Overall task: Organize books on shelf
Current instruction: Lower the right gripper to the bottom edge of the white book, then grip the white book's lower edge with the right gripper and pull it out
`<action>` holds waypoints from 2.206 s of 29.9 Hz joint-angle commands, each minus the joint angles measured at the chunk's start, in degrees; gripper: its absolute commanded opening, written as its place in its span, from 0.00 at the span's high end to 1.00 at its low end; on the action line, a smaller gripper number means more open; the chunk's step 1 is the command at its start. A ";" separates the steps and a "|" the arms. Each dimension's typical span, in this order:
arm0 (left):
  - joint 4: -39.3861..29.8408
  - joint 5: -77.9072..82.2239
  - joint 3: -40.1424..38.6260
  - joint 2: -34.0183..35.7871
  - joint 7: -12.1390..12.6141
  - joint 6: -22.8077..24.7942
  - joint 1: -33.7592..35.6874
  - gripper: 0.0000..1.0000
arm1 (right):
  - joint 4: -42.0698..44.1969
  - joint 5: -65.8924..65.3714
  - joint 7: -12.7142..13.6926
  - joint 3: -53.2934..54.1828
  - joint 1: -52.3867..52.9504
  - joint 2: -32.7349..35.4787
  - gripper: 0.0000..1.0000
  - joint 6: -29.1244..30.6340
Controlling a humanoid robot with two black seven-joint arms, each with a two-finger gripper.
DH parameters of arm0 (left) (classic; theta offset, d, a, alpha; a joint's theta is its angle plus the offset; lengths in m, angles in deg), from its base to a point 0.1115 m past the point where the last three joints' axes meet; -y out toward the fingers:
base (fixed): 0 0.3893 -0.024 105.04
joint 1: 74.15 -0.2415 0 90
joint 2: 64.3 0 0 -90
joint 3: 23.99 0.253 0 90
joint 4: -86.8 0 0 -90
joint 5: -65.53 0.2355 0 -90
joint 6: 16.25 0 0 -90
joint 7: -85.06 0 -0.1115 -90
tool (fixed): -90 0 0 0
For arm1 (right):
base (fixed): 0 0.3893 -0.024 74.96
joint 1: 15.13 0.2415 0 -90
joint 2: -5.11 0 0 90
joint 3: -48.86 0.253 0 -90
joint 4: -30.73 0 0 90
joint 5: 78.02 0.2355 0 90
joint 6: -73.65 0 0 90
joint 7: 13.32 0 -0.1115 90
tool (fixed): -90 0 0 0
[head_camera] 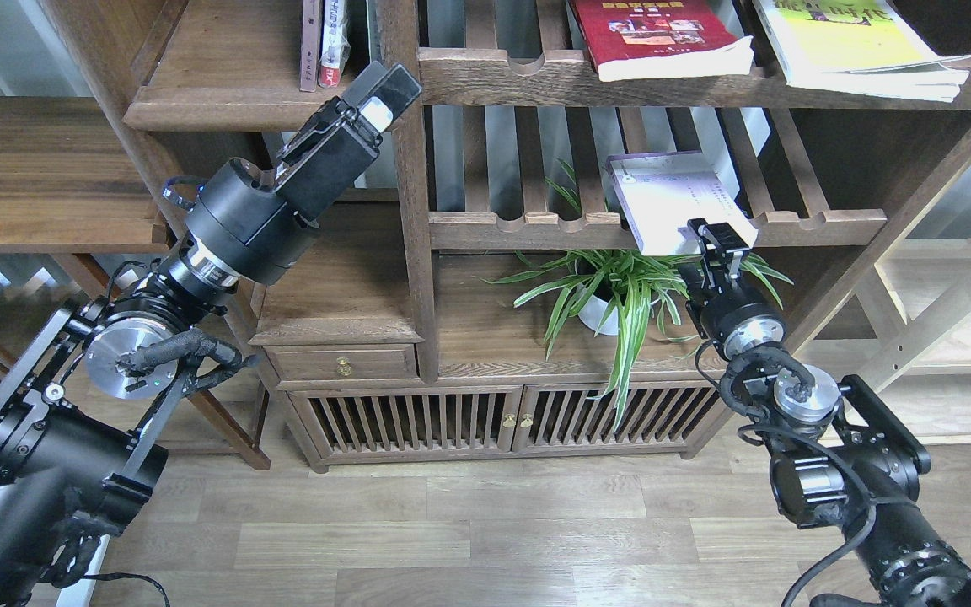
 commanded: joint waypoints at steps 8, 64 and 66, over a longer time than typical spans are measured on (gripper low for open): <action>0.00 0.00 -0.04 -0.01 -0.09 0.00 -0.01 0.01 | 1.94 0.02 0.61 0.03 2.33 -0.09 0.47 0.50; 0.18 0.44 0.75 0.08 0.26 0.00 -0.53 0.01 | -13.61 -0.42 1.31 -0.06 -22.35 7.63 0.97 24.20; 0.35 0.52 0.75 0.08 0.26 0.00 -0.53 0.01 | -15.53 -0.42 1.22 0.12 -24.46 8.95 0.97 24.20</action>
